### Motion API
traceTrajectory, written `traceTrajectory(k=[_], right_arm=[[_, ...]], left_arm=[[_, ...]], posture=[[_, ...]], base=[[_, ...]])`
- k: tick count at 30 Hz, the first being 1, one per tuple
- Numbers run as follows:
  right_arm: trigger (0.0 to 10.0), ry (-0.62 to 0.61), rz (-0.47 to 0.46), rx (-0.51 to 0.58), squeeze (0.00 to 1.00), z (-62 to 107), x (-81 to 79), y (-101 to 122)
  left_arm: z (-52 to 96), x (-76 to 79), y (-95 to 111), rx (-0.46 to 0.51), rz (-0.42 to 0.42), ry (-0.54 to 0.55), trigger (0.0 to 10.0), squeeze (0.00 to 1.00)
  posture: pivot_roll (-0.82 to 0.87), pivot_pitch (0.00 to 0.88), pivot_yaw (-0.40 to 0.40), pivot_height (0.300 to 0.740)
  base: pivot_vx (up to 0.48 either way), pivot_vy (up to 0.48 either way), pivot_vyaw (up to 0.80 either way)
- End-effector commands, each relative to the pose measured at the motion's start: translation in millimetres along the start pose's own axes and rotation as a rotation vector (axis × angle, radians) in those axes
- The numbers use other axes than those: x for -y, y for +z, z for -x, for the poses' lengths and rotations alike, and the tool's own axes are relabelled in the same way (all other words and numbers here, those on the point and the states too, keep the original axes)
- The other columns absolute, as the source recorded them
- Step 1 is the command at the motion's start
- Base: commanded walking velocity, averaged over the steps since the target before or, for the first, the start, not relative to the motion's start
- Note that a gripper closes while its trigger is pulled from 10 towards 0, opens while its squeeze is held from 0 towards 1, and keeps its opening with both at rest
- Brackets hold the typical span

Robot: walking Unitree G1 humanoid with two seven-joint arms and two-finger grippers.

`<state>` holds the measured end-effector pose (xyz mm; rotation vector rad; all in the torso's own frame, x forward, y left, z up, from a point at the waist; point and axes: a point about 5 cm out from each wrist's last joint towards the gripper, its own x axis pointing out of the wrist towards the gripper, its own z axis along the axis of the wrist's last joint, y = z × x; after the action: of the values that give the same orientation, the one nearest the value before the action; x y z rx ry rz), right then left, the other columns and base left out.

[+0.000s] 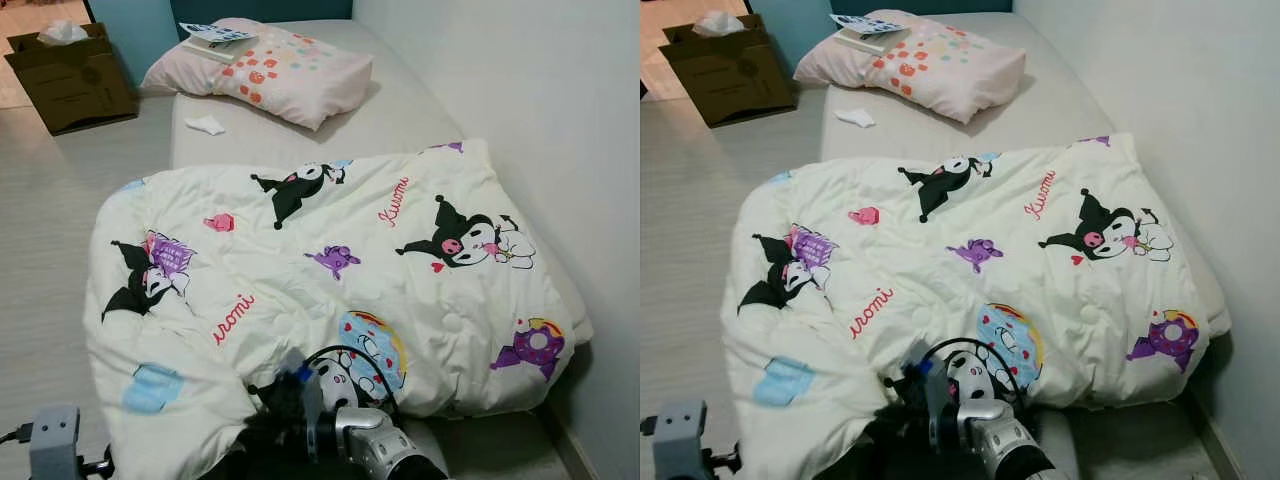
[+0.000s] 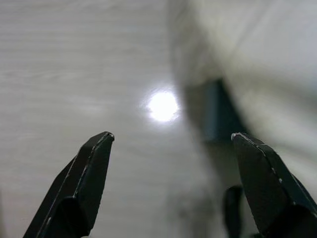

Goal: Clean up the room

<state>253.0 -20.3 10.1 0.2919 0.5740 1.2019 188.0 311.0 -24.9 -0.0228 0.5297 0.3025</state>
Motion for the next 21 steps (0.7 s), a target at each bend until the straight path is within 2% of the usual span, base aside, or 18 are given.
traceTrajectory(k=[1, 3, 5, 9, 12, 13, 14, 15, 16, 17, 18, 19, 21], right_arm=[[10.0, 0.126, -0.047, 0.076, 1.00, -40.7, -36.4, 9], [10.0, 0.147, -0.022, 0.051, 1.00, -39.1, -36.2, 7], [10.0, 0.147, -0.022, 0.051, 1.00, -39.1, -36.2, 7], [10.0, 0.197, -0.014, 0.016, 1.00, -34.5, -36.0, 6], [10.0, 0.217, -0.021, 0.012, 1.00, -30.2, -34.1, 7], [10.0, 0.214, -0.039, 0.044, 0.57, -25.2, -29.4, 13], [10.0, 0.144, -0.091, 0.136, 0.00, -18.8, -18.1, 27], [10.0, 0.144, -0.091, 0.136, 0.00, -18.8, -18.1, 27], [10.0, 0.067, -0.139, 0.228, 0.00, -11.8, -6.4, 40], [10.0, 0.067, -0.139, 0.228, 0.00, -11.8, -6.4, 40], [10.0, -0.096, -0.193, 0.365, 0.00, 2.6, 14.5, 58], [10.0, -0.154, -0.198, 0.399, 0.00, 7.9, 20.9, 62], [10.0, -0.187, -0.200, 0.416, 0.00, 10.9, 24.4, 64]], left_arm=[[-1.4, 7.7, 4, 0.023, 0.073, -0.052, 10.0, 0.00], [-4.8, 11.5, 16, 0.077, 0.158, -0.099, 10.0, 0.00], [-4.8, 11.5, 16, 0.077, 0.158, -0.099, 10.0, 0.00], [-7.8, 7.4, 29, 0.128, 0.246, -0.113, 10.0, 0.00], [-8.5, 5.3, 32, 0.135, 0.262, -0.107, 10.0, 0.00], [-9.0, 4.4, 32, 0.137, 0.271, -0.100, 10.0, 0.00], [-9.1, 5.7, 29, 0.128, 0.272, -0.097, 10.0, 0.00], [-9.1, 5.7, 29, 0.128, 0.272, -0.097, 10.0, 0.00], [-9.2, 9.9, 25, 0.111, 0.256, -0.105, 10.0, 0.00], [-9.2, 9.9, 25, 0.111, 0.256, -0.105, 10.0, 0.00], [-8.0, 17.4, 15, 0.066, 0.219, -0.123, 10.0, 0.00], [-7.5, 19.5, 11, 0.047, 0.206, -0.127, 10.0, 0.00], [-7.2, 20.3, 9, 0.037, 0.200, -0.128, 10.0, 0.00]], posture=[[0.10, 0.138, -0.036, 0.566], [0.11, 0.125, -0.042, 0.566], [0.11, 0.125, -0.042, 0.566], [0.11, 0.106, -0.048, 0.566], [0.11, 0.098, -0.050, 0.566], [0.10, 0.090, -0.053, 0.566], [0.10, 0.084, -0.056, 0.566], [0.10, 0.084, -0.056, 0.566], [0.09, 0.070, -0.057, 0.566], [0.09, 0.070, -0.057, 0.566], [0.08, 0.056, -0.059, 0.566], [0.08, 0.056, -0.059, 0.566], [0.08, 0.056, -0.059, 0.566]], base=[[0.000, 0.000, 0.00], [0.000, 0.000, 0.00], [0.000, 0.000, 0.00], [0.000, 0.000, 0.00], [0.000, 0.000, 0.00], [0.000, 0.000, 0.00], [0.000, 0.000, 0.00], [0.000, 0.000, 0.00], [0.000, 0.000, 0.00], [0.000, 0.000, 0.00], [0.000, 0.000, 0.00], [0.000, 0.000, 0.00], [0.000, 0.000, 0.00]])
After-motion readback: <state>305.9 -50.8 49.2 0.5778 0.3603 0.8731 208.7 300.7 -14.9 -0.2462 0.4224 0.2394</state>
